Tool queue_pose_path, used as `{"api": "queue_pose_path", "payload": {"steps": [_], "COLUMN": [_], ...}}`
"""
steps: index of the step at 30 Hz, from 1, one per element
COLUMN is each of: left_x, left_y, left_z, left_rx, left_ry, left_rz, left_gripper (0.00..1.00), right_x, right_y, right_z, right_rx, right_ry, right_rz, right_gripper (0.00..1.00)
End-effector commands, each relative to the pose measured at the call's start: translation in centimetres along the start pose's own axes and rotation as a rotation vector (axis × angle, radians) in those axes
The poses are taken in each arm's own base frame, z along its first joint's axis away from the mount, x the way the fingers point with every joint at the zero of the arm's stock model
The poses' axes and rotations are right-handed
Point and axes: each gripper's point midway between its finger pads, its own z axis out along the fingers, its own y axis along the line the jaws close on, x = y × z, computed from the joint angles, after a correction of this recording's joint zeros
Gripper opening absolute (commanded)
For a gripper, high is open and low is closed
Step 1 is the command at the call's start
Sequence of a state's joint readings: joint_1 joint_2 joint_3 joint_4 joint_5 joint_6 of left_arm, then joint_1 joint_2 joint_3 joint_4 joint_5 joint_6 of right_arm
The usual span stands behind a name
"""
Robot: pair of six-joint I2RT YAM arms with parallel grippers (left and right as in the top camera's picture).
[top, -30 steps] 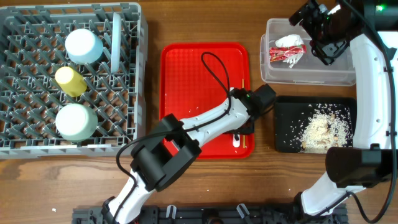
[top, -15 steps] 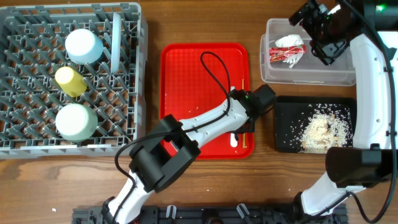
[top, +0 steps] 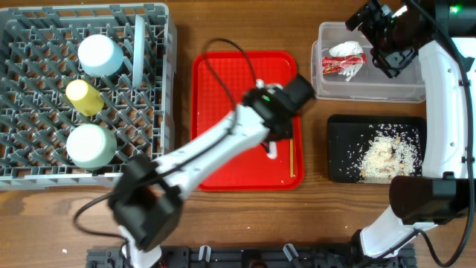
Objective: Sort waste into correct bins and load items into the dishwasher rack
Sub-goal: 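Reach the left gripper to the white fork and grasp it, then carry the fork to the rack and insert it upright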
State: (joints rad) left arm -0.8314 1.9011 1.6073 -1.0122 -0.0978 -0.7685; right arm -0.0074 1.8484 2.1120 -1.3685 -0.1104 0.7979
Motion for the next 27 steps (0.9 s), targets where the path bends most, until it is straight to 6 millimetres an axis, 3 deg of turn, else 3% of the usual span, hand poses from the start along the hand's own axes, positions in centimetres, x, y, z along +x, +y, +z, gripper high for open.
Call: {"api": "queue_pose_path", "payload": {"steps": [1,3,7,11,14,19,27], "left_x": [-4.0,-5.1,-7.8,-9.5,-9.9,-9.5,-6.7], "left_y": [5.3,7.8,15.0,21.0,24.2,26.3,26.3], "left_z": [-4.2,-5.4,-7.9,-8.3,-8.3,-8.3,-8.1], "left_rx": [-0.030,-0.048,-0.104,-0.103,-0.070,0.008,0.051], "left_ry": [-0.079,-0.090,-0.116,-0.094,-0.072,-0.030,0.086], "left_rz": [0.010,0.017,-0.015,-0.083,-0.084,-0.047,-0.014], "left_gripper": [0.04,0.04,0.05,0.07,0.06,0.07,0.07], "right_x": [-0.3,-0.3,-0.3,-0.3,-0.3,-0.3,-0.3], "right_y": [0.0,0.0,0.0,0.0,0.0,0.0,0.0], "right_z": [-0.3,-0.3,-0.3,-0.3,-0.3,-0.3,-0.3], "right_rx": [0.004,0.003,0.004,0.003,0.003,0.003,0.003], "right_ry": [-0.020,-0.020,-0.020,-0.020,-0.020,-0.020,-0.020], "right_rz": [-0.012,-0.012,-0.012,-0.012,-0.012,-0.012,-0.012], "right_gripper": [1.00,1.00,1.00,1.00,1.00,1.00,1.00]}}
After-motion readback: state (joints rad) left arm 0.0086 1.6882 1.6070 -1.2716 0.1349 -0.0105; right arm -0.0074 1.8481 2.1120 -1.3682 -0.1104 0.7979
